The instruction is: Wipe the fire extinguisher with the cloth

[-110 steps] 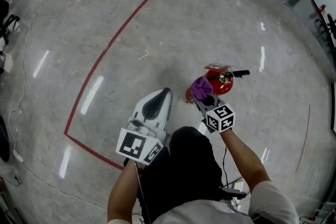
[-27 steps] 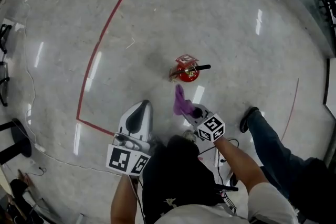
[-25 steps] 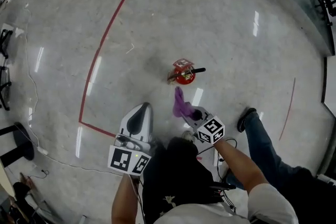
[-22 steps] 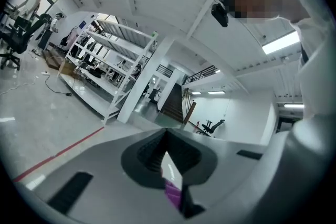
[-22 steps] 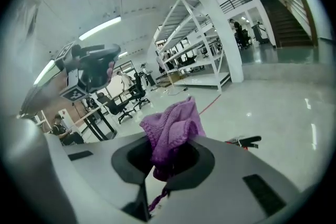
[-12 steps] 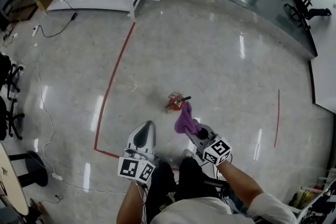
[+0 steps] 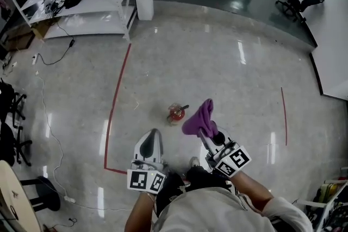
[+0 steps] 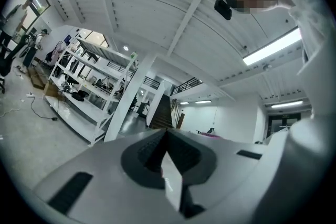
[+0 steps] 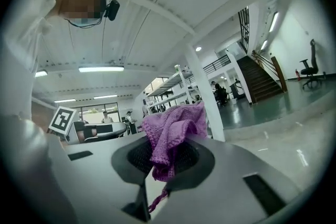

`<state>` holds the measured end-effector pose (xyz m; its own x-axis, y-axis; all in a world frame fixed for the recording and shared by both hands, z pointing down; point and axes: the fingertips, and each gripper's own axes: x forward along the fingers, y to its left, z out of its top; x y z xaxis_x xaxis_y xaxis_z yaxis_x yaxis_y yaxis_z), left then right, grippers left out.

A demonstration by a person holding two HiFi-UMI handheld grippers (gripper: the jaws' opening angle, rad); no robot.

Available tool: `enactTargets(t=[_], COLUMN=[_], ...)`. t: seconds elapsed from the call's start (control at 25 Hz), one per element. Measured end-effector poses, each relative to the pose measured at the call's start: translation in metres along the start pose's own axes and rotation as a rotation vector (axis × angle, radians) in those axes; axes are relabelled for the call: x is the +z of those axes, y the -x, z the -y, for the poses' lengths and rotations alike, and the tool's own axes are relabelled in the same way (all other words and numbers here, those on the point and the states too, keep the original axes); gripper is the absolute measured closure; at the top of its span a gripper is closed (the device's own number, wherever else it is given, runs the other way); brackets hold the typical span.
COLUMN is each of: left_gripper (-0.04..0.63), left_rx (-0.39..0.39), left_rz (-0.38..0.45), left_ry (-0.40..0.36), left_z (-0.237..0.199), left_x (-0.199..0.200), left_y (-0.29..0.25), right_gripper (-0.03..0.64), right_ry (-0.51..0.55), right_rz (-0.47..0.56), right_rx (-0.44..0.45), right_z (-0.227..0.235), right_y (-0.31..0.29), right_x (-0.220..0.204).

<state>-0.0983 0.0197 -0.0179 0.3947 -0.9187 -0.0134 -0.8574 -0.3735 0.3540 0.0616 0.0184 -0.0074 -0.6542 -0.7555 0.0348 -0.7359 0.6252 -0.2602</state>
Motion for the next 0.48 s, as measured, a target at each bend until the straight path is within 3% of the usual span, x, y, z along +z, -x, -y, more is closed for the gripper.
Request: enactTargets(t=[0.24, 0.48], left_gripper=[0.591, 0.591], left_rx=[0.027, 0.080], left_rz=[0.028, 0.013], left_ry=[-0.056, -0.070], left_z=[0.043, 0.056], left_x=[0.001, -0.017], left_y=[0.004, 0.010], right_gripper=[0.568, 0.568], right_ry=[0.032, 0.074], right_rz=[0.080, 0.082], right_rx=[-0.030, -0.114], right_z=[0.004, 0.020], right_y=[0.035, 0.053], right_x=[0.032, 0.030])
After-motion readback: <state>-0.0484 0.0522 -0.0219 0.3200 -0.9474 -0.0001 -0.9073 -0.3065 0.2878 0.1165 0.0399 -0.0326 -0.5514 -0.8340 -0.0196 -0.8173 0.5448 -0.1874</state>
